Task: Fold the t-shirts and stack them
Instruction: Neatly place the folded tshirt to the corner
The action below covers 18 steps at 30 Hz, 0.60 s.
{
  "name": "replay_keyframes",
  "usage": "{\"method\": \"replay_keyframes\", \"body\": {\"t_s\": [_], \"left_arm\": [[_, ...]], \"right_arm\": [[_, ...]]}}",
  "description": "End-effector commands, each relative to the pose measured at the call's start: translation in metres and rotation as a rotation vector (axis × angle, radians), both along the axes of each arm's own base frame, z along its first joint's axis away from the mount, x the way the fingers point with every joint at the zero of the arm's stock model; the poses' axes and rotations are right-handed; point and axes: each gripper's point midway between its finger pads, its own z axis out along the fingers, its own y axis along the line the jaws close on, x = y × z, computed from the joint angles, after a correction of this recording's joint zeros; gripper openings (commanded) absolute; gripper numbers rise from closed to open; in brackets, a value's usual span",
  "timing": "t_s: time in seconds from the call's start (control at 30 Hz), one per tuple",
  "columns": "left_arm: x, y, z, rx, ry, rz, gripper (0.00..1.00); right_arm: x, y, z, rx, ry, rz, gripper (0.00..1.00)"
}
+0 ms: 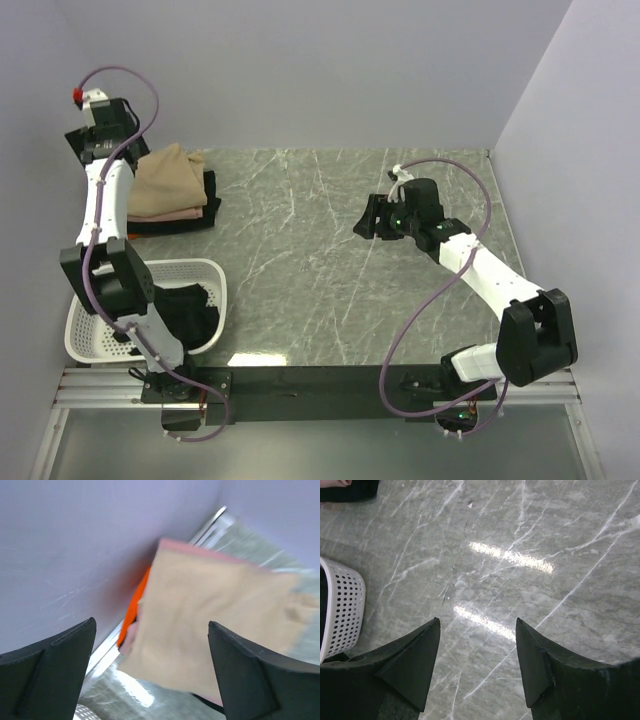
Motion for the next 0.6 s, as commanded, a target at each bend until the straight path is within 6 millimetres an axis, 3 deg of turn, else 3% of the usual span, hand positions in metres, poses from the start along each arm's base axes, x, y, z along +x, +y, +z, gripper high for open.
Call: {"method": "replay_keyframes", "body": {"t_s": [0.0,0.07,0.1,0.17,0.2,0.23,0.3,0.33,0.4,0.43,0.5,0.53,0.57], "left_arm": [[-0.017,-0.016,0.069,0.019,-0.133,0.02,0.99],[-0.025,-0.032,0.086,0.002,-0.177,-0.008,0.99],[-0.028,-0.041,0.082,-0.014,-0.178,-0.022,0.99],[-0.038,-0.071,0.103,-0.018,-0.24,-0.076,0.99],[-0.038,-0.096,0.097,-0.024,-0.232,-0.122,0.99],[-0.049,-0.108,0.115,-0.017,-0.288,-0.142,0.99],[-0.059,-0.133,0.11,-0.034,-0.303,-0.166,0.99],[-0.069,-0.156,0.121,-0.058,-0.345,-0.225,0.99],[-0.078,-0.179,0.107,-0.105,-0.36,-0.265,0.99],[-0.083,-0.201,0.102,-0.132,-0.365,-0.323,1.0],[-0.098,-0.22,0.086,-0.182,-0.384,-0.36,0.99],[-0.103,-0.241,0.08,-0.207,-0.387,-0.412,0.99],[-0.11,-0.251,0.063,-0.221,-0.366,-0.433,0.99]], "right_arm": [[0.002,-0.003,0.023,0.012,-0.083,0.005,0.69],[0.002,-0.003,0.023,0.012,-0.085,0.003,0.69],[0.001,-0.004,0.024,0.011,-0.089,0.003,0.7],[0.002,-0.004,0.025,0.01,-0.092,0.001,0.7],[0.002,-0.005,0.025,0.007,-0.093,-0.002,0.7],[0.002,-0.006,0.025,0.005,-0.094,-0.005,0.7],[0.002,-0.007,0.026,0.001,-0.1,-0.011,0.7],[0.003,-0.009,0.026,-0.007,-0.104,-0.019,0.7],[0.003,-0.013,0.03,-0.015,-0.119,-0.031,0.7],[0.003,-0.016,0.031,-0.024,-0.123,-0.043,0.7],[0.004,-0.02,0.035,-0.028,-0.137,-0.059,0.7],[0.003,-0.022,0.036,-0.031,-0.144,-0.062,0.71],[0.003,-0.024,0.037,-0.037,-0.148,-0.074,0.71]]}}
